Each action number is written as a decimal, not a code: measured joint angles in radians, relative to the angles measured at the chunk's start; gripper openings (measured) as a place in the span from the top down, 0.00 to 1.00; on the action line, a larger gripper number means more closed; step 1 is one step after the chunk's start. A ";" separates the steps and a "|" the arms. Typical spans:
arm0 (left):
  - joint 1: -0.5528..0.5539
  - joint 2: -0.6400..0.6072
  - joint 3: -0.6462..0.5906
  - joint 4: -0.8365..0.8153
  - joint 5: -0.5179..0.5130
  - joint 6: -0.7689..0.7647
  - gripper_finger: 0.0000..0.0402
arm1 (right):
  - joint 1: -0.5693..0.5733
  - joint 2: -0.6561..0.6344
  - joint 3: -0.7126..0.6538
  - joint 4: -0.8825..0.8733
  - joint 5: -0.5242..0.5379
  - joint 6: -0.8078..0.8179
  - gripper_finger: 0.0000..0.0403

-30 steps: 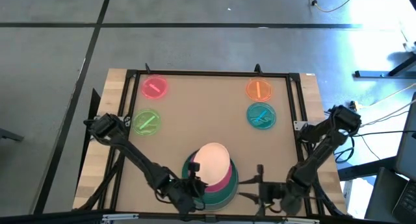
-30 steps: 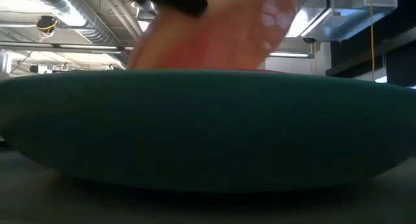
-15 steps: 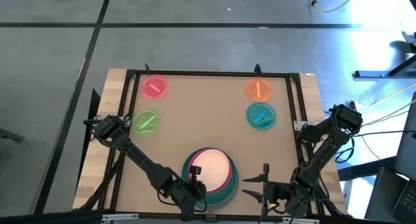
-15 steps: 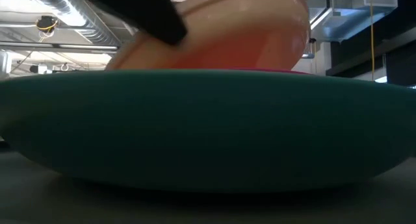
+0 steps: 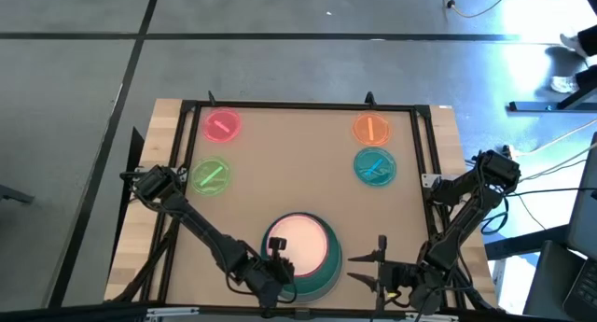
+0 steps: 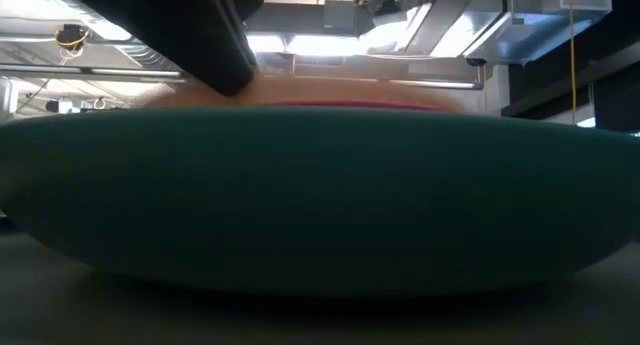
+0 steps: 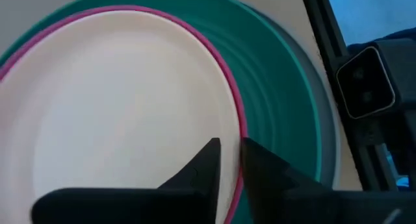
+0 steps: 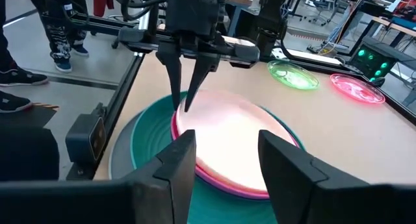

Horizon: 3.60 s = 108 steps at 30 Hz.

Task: Stack plastic plates
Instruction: Stack the white plate on top of the pink plate, then stack the transparent blue plate on top of the white plate

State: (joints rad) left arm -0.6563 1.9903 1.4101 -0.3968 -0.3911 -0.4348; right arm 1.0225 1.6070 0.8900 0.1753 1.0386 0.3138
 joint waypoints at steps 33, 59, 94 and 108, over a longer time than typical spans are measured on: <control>-0.248 -0.062 -0.035 0.146 -0.346 0.085 0.77 | -0.523 -0.119 -0.002 -1.116 -0.284 0.538 0.61; -0.207 -0.245 -0.454 0.595 -0.322 -0.035 0.77 | -0.917 -0.121 -0.299 -0.672 -0.517 0.208 0.72; -0.116 -0.244 -0.454 0.630 -0.313 0.046 0.77 | -0.480 -0.118 -0.063 -0.455 -0.363 0.091 1.00; -0.076 -0.243 -0.454 0.626 -0.302 0.079 0.77 | -0.290 -0.083 -0.064 -0.017 -0.278 -0.174 1.00</control>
State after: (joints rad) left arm -0.7320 1.7470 0.9562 0.2292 -0.6933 -0.3556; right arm 0.7329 1.5240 0.8265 0.1582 0.7605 0.1399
